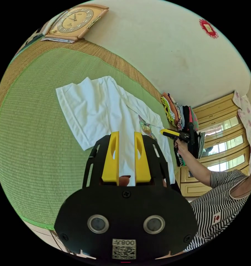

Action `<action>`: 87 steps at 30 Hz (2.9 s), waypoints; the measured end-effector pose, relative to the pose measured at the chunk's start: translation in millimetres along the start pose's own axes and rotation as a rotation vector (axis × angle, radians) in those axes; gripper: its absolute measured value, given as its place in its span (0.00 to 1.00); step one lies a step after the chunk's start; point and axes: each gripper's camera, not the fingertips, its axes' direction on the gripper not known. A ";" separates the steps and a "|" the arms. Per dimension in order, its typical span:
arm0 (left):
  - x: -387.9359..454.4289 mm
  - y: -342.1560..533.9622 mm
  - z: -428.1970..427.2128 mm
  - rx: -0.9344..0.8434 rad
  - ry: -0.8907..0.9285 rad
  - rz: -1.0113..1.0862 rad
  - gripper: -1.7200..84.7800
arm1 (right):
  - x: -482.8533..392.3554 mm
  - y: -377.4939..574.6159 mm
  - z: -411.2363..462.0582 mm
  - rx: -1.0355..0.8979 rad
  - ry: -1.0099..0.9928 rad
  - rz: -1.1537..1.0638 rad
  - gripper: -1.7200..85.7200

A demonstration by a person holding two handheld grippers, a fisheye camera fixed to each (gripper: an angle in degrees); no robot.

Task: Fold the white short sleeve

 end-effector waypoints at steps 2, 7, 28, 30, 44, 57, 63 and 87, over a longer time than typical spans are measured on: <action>23.5 -23.7 47.2 -0.062 0.072 0.079 0.12 | 0.1 -1.0 9.0 -0.005 -0.004 0.003 0.08; 66.3 -73.4 143.2 -0.156 0.114 0.187 0.13 | 2.3 2.9 24.1 0.022 -0.017 0.016 0.04; 115.3 -201.7 250.9 -0.095 0.011 0.283 0.03 | 85.7 47.4 49.1 0.175 -0.203 0.088 0.02; 122.2 -226.2 246.4 -0.040 0.029 0.286 0.03 | 113.8 57.2 32.6 0.260 -0.253 0.127 0.02; 89.5 -264.8 294.0 -0.086 0.142 0.186 0.12 | 304.8 168.2 66.6 0.420 -0.560 0.697 0.02; 52.5 -130.7 193.6 -0.040 -0.084 0.292 0.13 | 311.8 88.9 57.6 0.338 -0.217 0.491 0.09; -46.9 -85.4 82.0 0.171 -0.427 -0.053 0.15 | 319.7 -7.8 84.4 0.178 -0.052 0.406 0.09; -153.1 -43.9 4.5 0.122 -0.577 -0.270 0.05 | 359.9 -47.1 90.1 0.046 0.015 0.493 0.02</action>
